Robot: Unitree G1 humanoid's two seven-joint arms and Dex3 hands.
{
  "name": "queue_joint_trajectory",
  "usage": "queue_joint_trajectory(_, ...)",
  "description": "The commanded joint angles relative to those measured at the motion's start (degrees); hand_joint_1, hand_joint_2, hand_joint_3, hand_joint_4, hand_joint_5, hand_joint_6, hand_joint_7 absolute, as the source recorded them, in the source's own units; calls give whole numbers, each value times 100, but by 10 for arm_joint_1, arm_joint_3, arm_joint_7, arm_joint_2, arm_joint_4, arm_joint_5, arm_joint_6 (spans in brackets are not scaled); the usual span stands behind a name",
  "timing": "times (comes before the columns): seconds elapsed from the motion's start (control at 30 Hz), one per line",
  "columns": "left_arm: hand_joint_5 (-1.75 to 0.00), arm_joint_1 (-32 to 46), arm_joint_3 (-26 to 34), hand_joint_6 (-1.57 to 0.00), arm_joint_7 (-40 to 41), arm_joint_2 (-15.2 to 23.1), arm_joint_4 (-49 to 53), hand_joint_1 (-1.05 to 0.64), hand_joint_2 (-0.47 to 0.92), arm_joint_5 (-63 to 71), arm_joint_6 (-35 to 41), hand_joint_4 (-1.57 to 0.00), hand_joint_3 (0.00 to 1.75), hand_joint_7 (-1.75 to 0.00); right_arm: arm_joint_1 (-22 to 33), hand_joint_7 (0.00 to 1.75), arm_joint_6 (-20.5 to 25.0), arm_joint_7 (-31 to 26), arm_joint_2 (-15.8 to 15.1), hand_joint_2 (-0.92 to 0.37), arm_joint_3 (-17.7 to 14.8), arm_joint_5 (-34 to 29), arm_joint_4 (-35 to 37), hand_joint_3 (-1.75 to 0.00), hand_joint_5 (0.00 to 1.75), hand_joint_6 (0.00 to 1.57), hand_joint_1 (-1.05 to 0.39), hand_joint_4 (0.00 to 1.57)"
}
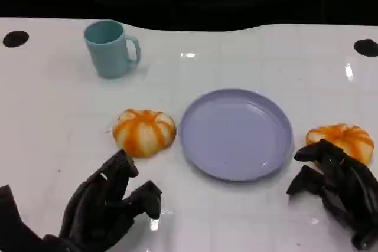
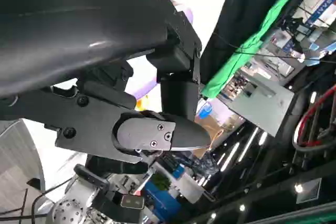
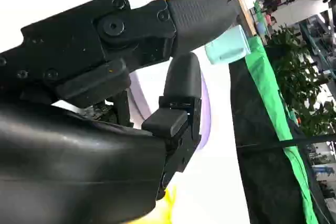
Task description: Grasp the bread from the table and place it into the plate.
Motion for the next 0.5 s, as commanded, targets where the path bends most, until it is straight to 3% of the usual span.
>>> queue_joint_trajectory(0.03,-175,5,3,-65,4,4,-9,-57,92,4,-1,-88,21,-171,6,126,-4,0,-6,-92,-4,-2,10,-28,157,60,-52,67)
queue_joint_trajectory(0.5,-175,2,2,-65,0,4,-2,-57,92,5,-6,-88,21,-173,2,125,4,5,-9,-92,-6,-2,13,-25,157,62,-53,67)
